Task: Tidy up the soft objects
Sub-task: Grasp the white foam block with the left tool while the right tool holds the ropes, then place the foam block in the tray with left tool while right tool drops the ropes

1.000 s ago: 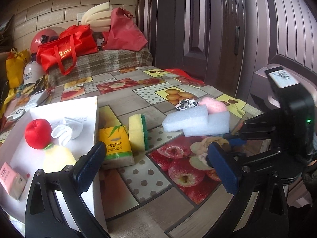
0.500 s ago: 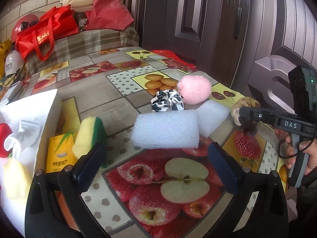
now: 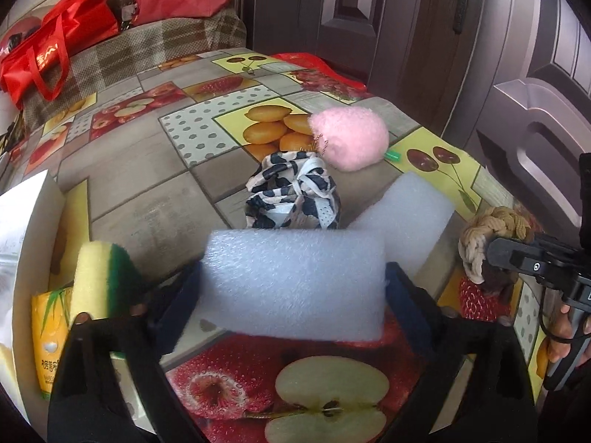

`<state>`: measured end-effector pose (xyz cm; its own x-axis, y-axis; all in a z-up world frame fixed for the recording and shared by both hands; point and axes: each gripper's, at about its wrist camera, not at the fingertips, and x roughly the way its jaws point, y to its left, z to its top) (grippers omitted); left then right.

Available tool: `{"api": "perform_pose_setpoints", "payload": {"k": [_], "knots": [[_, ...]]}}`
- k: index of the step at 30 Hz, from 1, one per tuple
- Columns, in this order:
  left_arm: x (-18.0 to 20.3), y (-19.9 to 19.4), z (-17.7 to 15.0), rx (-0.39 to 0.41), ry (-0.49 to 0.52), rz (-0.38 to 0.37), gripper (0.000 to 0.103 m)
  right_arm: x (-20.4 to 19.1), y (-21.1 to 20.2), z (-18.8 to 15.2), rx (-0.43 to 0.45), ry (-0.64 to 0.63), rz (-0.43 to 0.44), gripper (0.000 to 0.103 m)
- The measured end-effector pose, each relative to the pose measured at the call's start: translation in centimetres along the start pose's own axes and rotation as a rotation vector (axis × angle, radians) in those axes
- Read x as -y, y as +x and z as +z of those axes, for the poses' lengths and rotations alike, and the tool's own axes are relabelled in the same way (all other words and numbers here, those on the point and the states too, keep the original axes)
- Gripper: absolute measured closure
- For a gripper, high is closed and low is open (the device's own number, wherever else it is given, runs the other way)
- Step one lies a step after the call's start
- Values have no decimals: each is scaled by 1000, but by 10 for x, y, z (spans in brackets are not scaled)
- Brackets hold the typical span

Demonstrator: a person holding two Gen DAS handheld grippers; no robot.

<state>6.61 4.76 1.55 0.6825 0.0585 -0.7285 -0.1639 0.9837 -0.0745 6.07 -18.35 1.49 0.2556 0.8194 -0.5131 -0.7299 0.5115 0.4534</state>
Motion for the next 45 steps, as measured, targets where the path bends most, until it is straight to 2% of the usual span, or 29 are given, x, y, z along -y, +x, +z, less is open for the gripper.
{"api": "perform_pose_setpoints", "payload": {"k": [3,8,13,15,19,24,28,37,45], "knots": [[2,-3,-1,19,12,-14,13,1,-1,0,5,8,3,84],[-3,-25,-8,109,-19,-19,13,4,-3,0,21,19,3,84],[-2,-63,-29,218,5,25,13,1,-9,0,49,2,-38,84],[-1,-78,-39,261,32,51,13,-9,-12,0,67,-38,-74,84],[-3,-100,-54,326,56,96,13,-47,-21,3,122,-105,-12,84],[-16,-116,-65,372,24,126,13,-97,-17,5,249,-256,-41,84],[-29,-128,-72,403,-7,154,13,-117,3,1,297,-296,-59,83],[-56,-151,-91,448,-69,200,13,-145,28,-2,324,-289,-65,82],[-98,-179,-116,487,-133,307,13,-192,61,-10,277,-392,-14,82]]}}
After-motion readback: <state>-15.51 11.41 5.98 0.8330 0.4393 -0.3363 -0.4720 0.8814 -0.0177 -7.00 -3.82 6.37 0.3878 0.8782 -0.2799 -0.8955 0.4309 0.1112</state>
